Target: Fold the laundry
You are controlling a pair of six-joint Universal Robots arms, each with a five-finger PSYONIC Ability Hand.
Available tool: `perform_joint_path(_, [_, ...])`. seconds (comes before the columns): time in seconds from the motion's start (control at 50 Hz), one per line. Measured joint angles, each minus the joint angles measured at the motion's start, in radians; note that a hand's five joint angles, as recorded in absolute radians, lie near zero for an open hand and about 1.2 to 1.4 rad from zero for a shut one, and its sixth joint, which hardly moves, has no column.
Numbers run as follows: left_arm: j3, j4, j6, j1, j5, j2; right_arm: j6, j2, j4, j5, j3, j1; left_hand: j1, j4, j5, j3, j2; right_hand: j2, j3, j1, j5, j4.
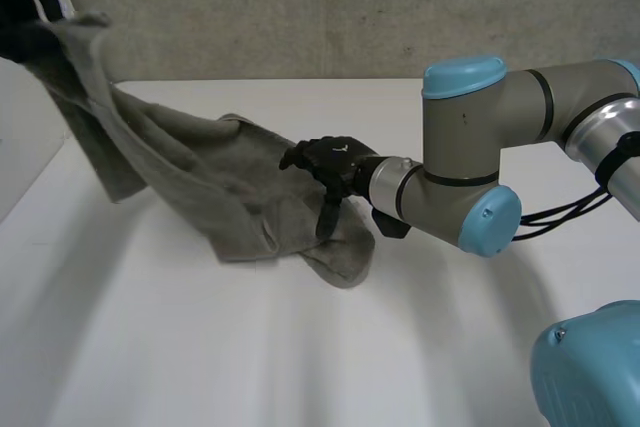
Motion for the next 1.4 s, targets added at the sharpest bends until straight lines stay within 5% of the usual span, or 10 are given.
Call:
perform_joint_path(0.28, [-0.047,0.003,-0.006,0.06,0.054,0.142,0.004,0.093,-0.004,-0.083,-0.048,0.081,0.0,0.0,0.0,0.001,0.001,0.026,0.028,0.034,0.032,0.023])
perform_joint_path(0.4, [-0.038,0.007,-0.006,0.071,0.054,0.124,0.003,0.117,-0.005,-0.055,-0.091,0.102,0.0,0.0,0.0,0.002,0.001,0.909,0.886,0.913,0.908,0.868])
perform_joint_path(0.46, [-0.027,0.015,-0.007,0.075,0.052,0.103,0.005,0.101,-0.006,-0.014,-0.154,0.101,0.0,0.0,0.0,0.002,0.001,1.095,1.092,1.11,1.114,1.079])
perform_joint_path(0.64, [0.07,0.093,-0.043,0.065,0.025,0.001,0.044,-0.068,-0.083,0.171,-0.376,-0.012,0.0,0.0,0.0,0.002,0.002,1.095,1.095,1.111,1.117,1.083])
perform_joint_path(0.78, [0.274,0.134,-0.215,0.031,-0.074,-0.15,0.157,-0.248,-0.22,0.237,-0.398,-0.125,0.0,0.0,0.0,0.002,0.002,1.095,1.095,1.111,1.117,1.083])
perform_joint_path(0.84, [0.356,0.113,-0.287,0.011,-0.113,-0.209,0.19,-0.288,-0.222,0.207,-0.324,-0.144,0.0,0.0,0.0,0.002,0.002,1.064,1.064,1.079,1.081,1.052])
perform_joint_path(0.96, [0.376,0.051,-0.321,-0.019,-0.13,-0.239,0.168,-0.266,-0.167,0.066,-0.102,-0.104,0.0,0.0,0.0,0.002,0.002,0.152,0.186,0.179,0.163,0.182])
perform_joint_path(1.0, [0.361,0.039,-0.32,-0.023,-0.128,-0.236,0.148,-0.241,-0.155,0.027,-0.044,-0.074,0.0,0.0,0.0,0.002,0.002,0.026,0.032,0.045,0.011,0.022])
perform_joint_path(1.26, [0.17,0.029,-0.307,-0.017,-0.095,-0.089,0.104,0.014,-0.135,-0.059,-0.005,0.091,0.0,0.0,0.0,0.002,0.002,0.021,0.028,0.037,0.035,0.005])
perform_joint_path(1.4, [0.087,0.033,-0.306,0.003,-0.041,-0.026,0.179,0.089,-0.136,-0.103,-0.023,0.132,0.0,0.0,0.0,0.002,0.002,0.231,0.244,0.249,0.266,0.227])
